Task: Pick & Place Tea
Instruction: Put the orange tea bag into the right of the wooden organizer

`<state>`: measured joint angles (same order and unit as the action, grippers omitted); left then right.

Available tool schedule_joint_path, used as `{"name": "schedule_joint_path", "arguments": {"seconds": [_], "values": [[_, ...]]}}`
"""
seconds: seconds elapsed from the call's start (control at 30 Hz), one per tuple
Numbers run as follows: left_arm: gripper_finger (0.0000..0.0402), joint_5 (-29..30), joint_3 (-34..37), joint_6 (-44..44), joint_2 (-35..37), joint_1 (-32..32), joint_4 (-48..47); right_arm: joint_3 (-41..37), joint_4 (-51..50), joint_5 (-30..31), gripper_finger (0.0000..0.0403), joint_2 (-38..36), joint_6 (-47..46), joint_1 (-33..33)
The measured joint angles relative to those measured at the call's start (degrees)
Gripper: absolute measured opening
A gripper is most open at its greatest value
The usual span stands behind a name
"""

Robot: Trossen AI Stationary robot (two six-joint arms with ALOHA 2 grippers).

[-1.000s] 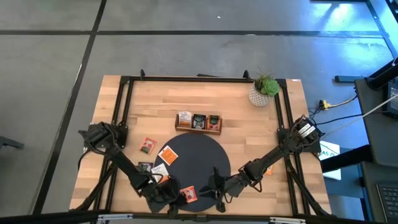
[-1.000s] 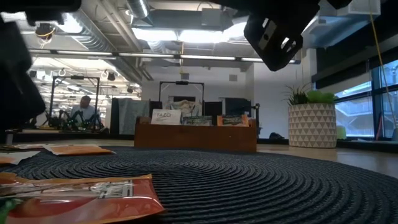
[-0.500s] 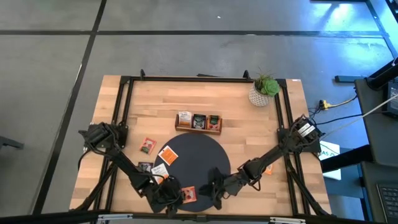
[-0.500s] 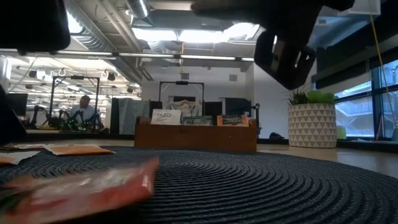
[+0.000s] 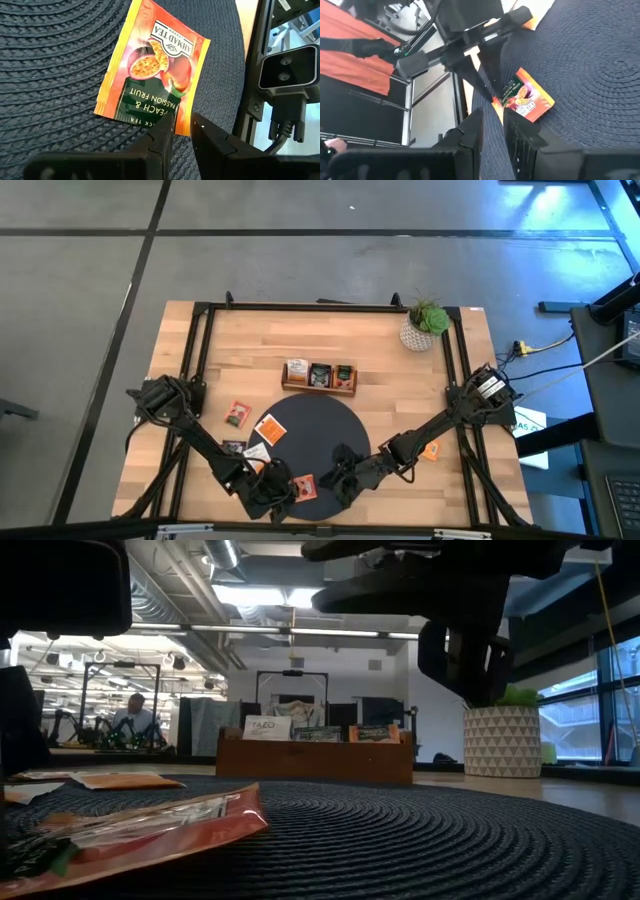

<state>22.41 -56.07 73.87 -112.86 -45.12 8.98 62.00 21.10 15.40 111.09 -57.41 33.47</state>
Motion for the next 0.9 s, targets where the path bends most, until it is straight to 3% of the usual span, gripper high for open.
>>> {"name": "schedule_joint_path", "arguments": {"seconds": [0.2, 0.37, 0.57, 0.67, 0.9], "values": [[0.0066, -0.02, 0.02, -0.48, 0.0, 0.0, -0.2, 0.0, 0.3, -3.5, 0.0097, 0.0, -1.02, -0.33], [0.0066, -1.21, 0.04, -1.71, 0.03, 0.04, -0.39, 0.0, -1.51, -6.07, 0.0164, 0.0, -3.81, -1.15], [0.0066, -2.18, 0.09, -3.13, 0.04, 0.11, -0.51, 0.0, -1.58, -6.12, 0.0231, -0.02, -0.92, -2.29], [0.0066, -2.28, 0.13, -3.16, 0.02, 0.09, -0.55, 0.0, -4.77, -10.28, 0.0239, -0.02, -6.1, -3.95], [0.0066, -2.73, 0.13, -4.33, -0.07, 0.09, -0.53, 0.0, -6.04, -18.28, 0.022, 1.89, -6.72, -8.89]]}}
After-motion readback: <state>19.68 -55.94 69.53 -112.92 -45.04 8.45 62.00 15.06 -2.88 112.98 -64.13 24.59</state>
